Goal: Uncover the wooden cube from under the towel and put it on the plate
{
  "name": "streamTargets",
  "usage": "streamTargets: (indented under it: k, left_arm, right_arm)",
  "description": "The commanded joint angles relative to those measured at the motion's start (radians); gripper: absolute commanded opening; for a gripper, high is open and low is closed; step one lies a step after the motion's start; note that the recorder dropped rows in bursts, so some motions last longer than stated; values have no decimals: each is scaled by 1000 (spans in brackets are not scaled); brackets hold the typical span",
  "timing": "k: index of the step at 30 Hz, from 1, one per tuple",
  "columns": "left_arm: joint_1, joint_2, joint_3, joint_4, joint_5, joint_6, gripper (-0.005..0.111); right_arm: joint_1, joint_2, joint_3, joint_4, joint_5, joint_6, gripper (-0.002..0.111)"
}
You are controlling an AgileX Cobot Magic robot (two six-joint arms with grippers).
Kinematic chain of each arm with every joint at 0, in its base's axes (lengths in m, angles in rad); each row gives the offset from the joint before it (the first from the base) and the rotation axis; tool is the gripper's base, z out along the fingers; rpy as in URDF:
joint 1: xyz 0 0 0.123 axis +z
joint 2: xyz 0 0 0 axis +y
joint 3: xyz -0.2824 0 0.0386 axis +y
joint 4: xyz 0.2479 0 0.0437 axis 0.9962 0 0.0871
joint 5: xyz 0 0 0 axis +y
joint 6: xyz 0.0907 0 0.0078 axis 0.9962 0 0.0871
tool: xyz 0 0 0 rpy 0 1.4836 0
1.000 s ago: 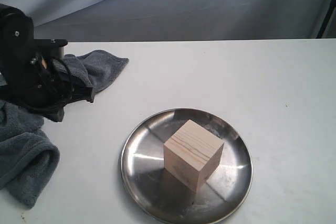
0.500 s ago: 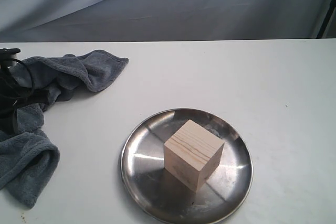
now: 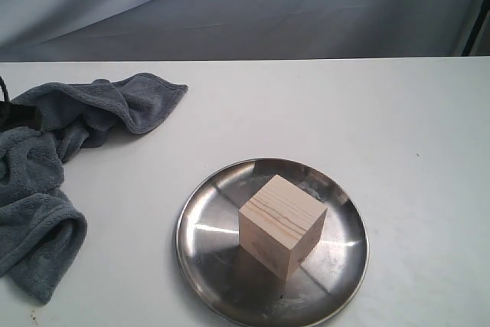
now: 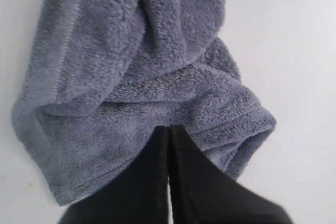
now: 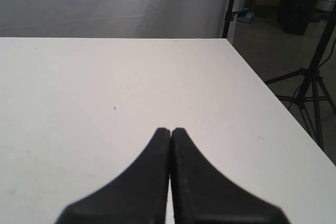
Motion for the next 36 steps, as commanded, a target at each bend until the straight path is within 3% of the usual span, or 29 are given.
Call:
streamTargets:
  k: [1, 4, 8, 12, 26, 36]
  left_arm:
    - [4, -51, 3, 57, 6, -45, 0]
    - [32, -90, 25, 41, 3, -45, 0]
    - [118, -130, 83, 34, -1, -29, 0]
    - [176, -211, 172, -68, -84, 27, 0]
    - [176, -637, 397, -112, -324, 183, 0]
    - [176, -911, 480, -193, -442, 301, 0]
  right_arm:
    - [0, -4, 3, 2, 0, 0, 0]
    - [0, -4, 3, 2, 0, 0, 0]
    - [0, -4, 3, 2, 0, 0, 0]
    - [0, -4, 3, 2, 0, 0, 0]
    - [0, -4, 3, 2, 0, 0, 0]
    - [0, -4, 3, 2, 0, 0, 0]
